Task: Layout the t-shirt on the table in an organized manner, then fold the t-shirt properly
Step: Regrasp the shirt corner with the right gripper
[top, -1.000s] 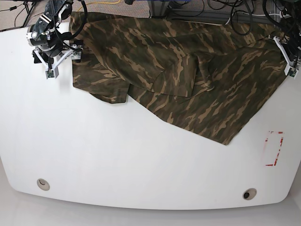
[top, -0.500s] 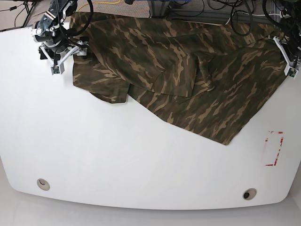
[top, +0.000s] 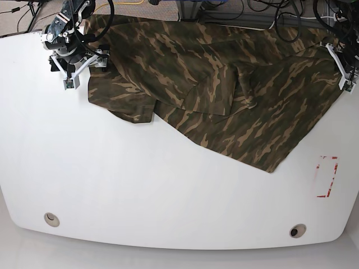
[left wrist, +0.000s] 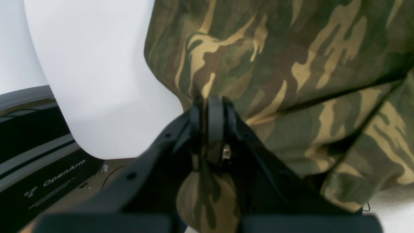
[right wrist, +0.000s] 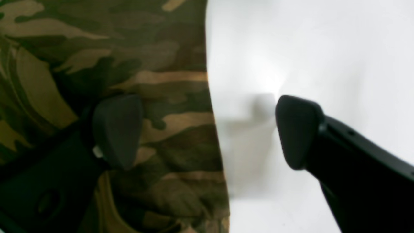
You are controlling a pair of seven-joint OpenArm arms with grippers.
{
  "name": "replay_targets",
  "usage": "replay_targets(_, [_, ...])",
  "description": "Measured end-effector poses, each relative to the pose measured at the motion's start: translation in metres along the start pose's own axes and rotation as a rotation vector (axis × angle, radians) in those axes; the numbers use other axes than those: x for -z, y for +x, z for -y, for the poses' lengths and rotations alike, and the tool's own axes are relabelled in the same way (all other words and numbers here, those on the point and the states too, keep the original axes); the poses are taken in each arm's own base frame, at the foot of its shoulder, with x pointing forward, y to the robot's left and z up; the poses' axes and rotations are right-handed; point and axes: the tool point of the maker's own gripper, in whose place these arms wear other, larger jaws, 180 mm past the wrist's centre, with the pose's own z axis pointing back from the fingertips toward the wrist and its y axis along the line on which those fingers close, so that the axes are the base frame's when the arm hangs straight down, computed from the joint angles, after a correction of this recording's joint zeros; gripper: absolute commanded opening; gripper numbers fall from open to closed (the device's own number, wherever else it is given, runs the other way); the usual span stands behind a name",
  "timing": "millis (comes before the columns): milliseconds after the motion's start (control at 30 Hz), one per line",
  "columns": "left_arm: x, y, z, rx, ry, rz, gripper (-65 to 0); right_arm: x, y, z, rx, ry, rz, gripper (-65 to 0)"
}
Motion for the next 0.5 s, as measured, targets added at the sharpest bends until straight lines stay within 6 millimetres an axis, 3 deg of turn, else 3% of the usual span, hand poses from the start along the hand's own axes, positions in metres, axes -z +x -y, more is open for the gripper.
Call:
replay_targets(100, [0.0, -0.0001, 0.0, 0.0, 0.0, 0.0, -65.0, 0.0, 0.0002, 0.0004, 0.001, -0.001, 0.0, -25.2])
replay_targets(167, [0.0, -0.0001, -0.0002, 0.0, 0.001, -0.001, -62.8, 0.0, -0.0001, 0.0, 0.002, 0.0, 0.0, -39.2])
replay_targets(300, [-0.0001, -0.0002, -0.0003, 0.0, 0.001, -0.001, -48.9, 0.0001, -0.0001, -0.0002, 0.001, 0.001, -0.002, -60.6])
replay_targets(367, [-0.0001, 0.0, -0.0003, 0.0, 0.001, 0.0, -38.3, 0.0003, 0.0021, -0.0018, 0.006, 0.01, 0.005, -65.0])
replay_targets(433, [0.0, 0.0021, -0.0011, -0.002, 0.003, 0.005, -28.9, 0.0005, 0.0031, -0.0023, 0.005, 0.011, 0.006, -64.2])
replay_targets(500, [-0.0006, 0.0059, -0.0047, -0.008, 0.013, 0.014, -24.6, 0.0007, 0.0028, -0.0025, 0.002, 0.013, 0.002, -63.1])
